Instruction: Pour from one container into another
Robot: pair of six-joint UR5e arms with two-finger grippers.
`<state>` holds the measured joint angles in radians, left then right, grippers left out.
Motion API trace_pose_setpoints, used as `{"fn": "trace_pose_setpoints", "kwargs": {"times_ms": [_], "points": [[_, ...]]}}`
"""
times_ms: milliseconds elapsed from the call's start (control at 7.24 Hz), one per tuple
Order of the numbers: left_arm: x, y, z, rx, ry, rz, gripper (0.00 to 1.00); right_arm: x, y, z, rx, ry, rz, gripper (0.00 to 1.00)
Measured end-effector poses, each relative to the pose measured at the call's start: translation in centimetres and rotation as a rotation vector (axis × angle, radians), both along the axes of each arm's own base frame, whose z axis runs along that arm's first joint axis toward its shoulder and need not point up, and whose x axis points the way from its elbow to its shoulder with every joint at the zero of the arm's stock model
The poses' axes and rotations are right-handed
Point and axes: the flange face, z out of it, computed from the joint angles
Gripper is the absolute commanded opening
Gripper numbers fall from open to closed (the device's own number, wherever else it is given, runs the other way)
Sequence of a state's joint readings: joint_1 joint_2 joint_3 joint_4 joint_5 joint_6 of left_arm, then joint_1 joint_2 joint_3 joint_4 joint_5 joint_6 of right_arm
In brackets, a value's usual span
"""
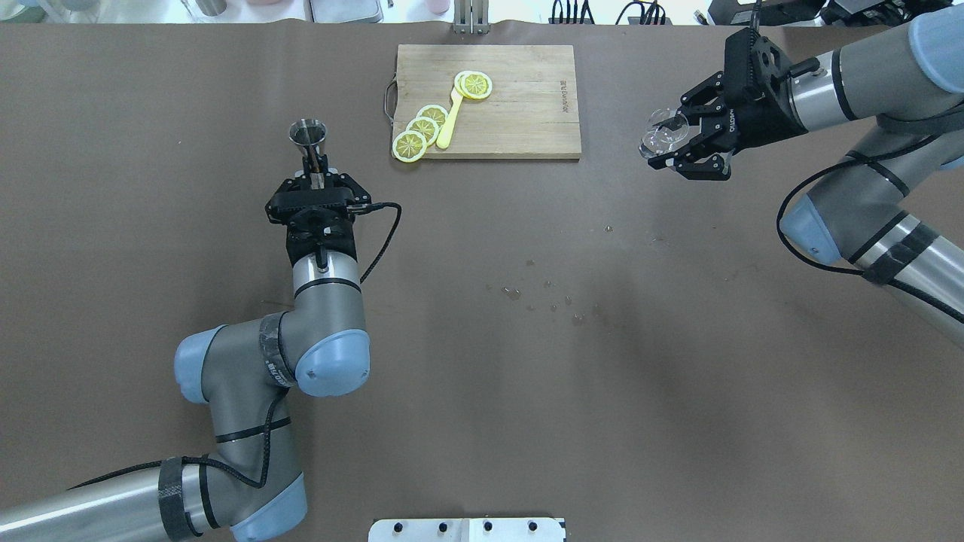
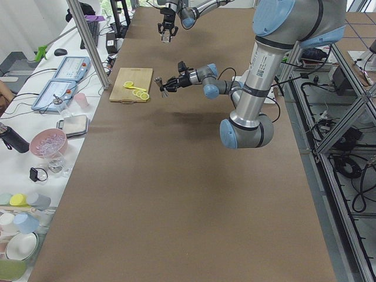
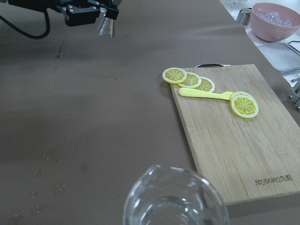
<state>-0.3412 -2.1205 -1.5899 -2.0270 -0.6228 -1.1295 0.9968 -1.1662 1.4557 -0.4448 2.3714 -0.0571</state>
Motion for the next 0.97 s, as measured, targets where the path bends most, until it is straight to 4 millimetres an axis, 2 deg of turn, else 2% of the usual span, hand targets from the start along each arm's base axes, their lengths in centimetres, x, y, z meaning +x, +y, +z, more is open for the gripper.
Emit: {"fn": "trace_pose_setpoints", "kwargs": {"times_ms": [690, 967], "points": [[2.2, 1.7, -0.1, 0.184, 0.092, 0.265, 0.00, 0.1, 0.2, 0.9, -0.008, 0.008, 0.002, 0.00], [2.4, 2.1, -1.3, 0.274, 0.107, 0.330, 0.00, 0.2, 0.3, 1.2, -0.012, 0.011, 0.003, 0.00]]}}
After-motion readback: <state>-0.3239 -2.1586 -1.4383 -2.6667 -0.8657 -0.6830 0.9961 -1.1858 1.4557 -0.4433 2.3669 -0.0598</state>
